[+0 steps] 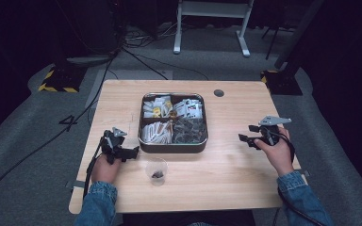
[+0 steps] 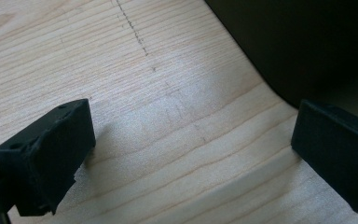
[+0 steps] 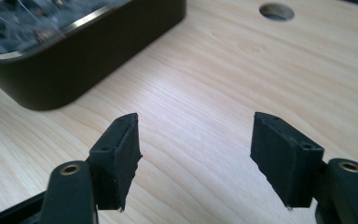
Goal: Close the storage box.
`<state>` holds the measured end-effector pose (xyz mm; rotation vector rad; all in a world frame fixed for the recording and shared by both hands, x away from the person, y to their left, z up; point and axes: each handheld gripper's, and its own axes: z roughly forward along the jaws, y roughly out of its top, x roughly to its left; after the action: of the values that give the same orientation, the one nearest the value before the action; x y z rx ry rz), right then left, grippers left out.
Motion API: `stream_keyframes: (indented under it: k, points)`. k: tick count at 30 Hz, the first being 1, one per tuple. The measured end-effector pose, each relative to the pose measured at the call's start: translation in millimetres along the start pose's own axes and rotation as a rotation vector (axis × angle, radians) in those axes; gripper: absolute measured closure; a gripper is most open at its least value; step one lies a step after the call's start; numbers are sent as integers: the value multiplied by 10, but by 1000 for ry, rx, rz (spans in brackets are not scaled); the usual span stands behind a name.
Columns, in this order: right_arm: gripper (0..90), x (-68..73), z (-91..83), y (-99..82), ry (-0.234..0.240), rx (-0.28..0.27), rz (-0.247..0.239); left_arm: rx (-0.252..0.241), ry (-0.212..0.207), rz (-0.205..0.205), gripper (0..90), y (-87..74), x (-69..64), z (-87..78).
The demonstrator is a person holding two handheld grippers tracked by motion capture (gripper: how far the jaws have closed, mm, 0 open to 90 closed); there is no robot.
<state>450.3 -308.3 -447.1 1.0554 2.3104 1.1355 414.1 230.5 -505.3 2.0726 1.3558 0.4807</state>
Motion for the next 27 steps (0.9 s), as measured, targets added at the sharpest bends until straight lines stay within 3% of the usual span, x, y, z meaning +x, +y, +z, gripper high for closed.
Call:
stream_keyframes:
  k: [7, 9, 14, 19, 22, 25, 27]
  points:
    - [321, -100, 27, -213, -42, 26, 45, 0, -1, 1, 0, 1, 2, 0]
    - [308, -157, 37, -331, -50, 30, 85, 0, -1, 1, 0, 1, 1, 0]
    - [275, -260, 48, -460, -76, 36, 124, 1, -2, 2, 0, 1, 3, 0]
    - [224, -334, 90, -555, -67, 31, 167, 0, -2, 2, 0, 1, 2, 0]
    - [202, -339, 113, -572, -83, 61, 149, 0, -2, 2, 0, 1, 2, -1]
    - [143, -317, 167, -580, -109, 85, 80, 1, -2, 2, 0, 1, 2, -1]
    - [130, -301, 178, -576, -120, 87, 80, 1, -2, 2, 0, 0, 2, -1]
